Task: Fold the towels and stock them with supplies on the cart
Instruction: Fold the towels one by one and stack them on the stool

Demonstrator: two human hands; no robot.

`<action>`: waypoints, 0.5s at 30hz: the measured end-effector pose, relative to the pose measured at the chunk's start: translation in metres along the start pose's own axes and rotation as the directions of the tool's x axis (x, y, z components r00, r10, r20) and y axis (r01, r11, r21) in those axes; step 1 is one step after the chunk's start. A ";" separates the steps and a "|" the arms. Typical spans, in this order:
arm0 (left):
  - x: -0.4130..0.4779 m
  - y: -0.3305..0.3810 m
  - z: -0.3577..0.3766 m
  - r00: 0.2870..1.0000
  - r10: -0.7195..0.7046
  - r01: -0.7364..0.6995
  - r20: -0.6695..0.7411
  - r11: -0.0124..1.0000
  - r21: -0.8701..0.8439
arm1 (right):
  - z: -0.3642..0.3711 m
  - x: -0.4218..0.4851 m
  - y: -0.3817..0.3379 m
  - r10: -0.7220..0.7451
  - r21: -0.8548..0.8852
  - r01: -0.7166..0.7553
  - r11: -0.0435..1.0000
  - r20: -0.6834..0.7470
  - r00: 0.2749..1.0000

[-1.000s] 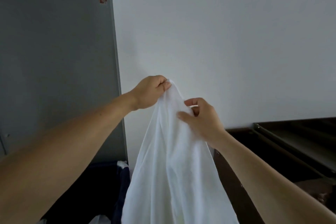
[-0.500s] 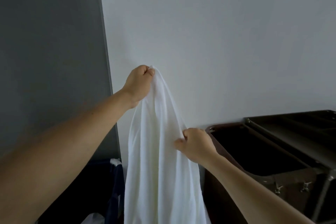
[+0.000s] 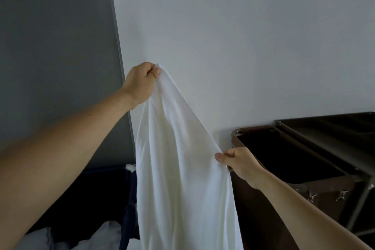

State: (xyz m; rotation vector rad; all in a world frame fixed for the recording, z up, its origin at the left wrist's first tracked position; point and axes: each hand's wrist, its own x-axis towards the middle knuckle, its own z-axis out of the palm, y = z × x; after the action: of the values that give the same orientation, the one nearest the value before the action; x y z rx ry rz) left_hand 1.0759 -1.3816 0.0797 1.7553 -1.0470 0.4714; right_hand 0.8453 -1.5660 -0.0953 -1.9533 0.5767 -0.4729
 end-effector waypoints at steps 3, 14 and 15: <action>-0.004 -0.009 -0.003 0.995 0.021 -0.030 0.098 0.996 0.085 | -0.003 0.002 0.014 0.052 -0.088 -0.044 0.995 0.092 0.994; -0.010 -0.043 -0.016 0.923 -0.225 0.233 0.313 0.972 0.010 | -0.014 -0.004 0.031 -0.063 -0.063 0.059 0.996 -0.074 0.995; -0.010 -0.044 -0.013 0.926 -0.240 0.258 0.293 0.966 -0.025 | -0.012 -0.004 0.033 -0.040 -0.082 0.034 0.996 -0.079 0.996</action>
State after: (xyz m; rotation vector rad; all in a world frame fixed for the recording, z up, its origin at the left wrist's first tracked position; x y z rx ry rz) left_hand 1.1087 -1.3605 0.0538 1.9054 -1.0050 0.0217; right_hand 0.8292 -1.5847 -0.1205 -2.0314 0.6203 -0.5615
